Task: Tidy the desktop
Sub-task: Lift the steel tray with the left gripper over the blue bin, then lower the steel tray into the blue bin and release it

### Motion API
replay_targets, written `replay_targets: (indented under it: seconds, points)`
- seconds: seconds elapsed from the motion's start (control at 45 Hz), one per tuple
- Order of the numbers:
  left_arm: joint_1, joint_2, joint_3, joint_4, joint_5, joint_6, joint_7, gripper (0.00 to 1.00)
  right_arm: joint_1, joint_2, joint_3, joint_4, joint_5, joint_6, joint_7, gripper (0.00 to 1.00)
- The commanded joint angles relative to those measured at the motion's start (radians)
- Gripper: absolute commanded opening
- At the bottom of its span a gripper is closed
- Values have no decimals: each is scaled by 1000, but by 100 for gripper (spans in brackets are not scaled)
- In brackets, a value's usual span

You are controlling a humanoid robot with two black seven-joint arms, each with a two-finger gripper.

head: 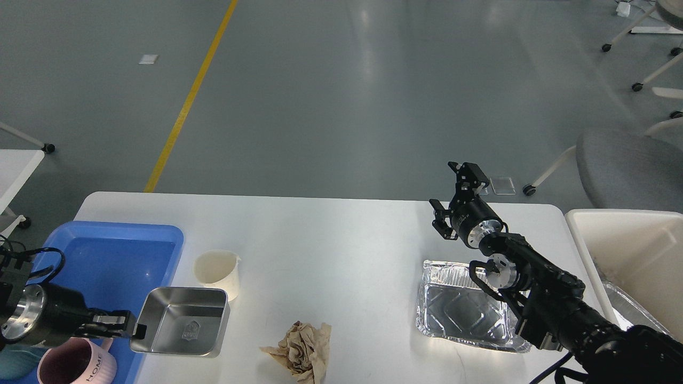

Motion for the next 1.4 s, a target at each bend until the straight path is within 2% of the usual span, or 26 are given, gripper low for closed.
replay_targets:
  seconds: [0.0, 0.178, 0.355, 0.489, 0.666, 1.0, 1.244, 1.377]
  points:
    - [-3, 76, -130, -25, -21, -93, -66, 0, 0, 1, 0, 0, -1, 0, 0, 100]
    - [-23, 155, -258, -23, -110, -138, -66, 0, 3, 3, 0, 0, -1, 0, 0, 100]
    - [-76, 213, -278, 0, -159, -147, -60, 0, 3, 6, -2, 0, -1, -9, 0, 100]
    - [-87, 215, -282, 66, -162, -123, -53, 0, 3, 6, -3, 0, -1, -9, 0, 100]
    - [-79, 198, -276, 196, -176, -11, -42, 0, 2, 4, -35, 0, -1, -20, 0, 100]
    - [-55, 8, -262, 506, -176, 21, -13, 0, 2, 1, -35, 0, -1, -21, 0, 100]
    - [-24, -120, -232, 725, -173, 57, -10, 0, 0, 0, -41, 0, -1, -21, 0, 100]
    - [3, -176, -172, 813, -169, 112, -11, 0, -1, 0, -41, 0, -2, -21, 0, 100]
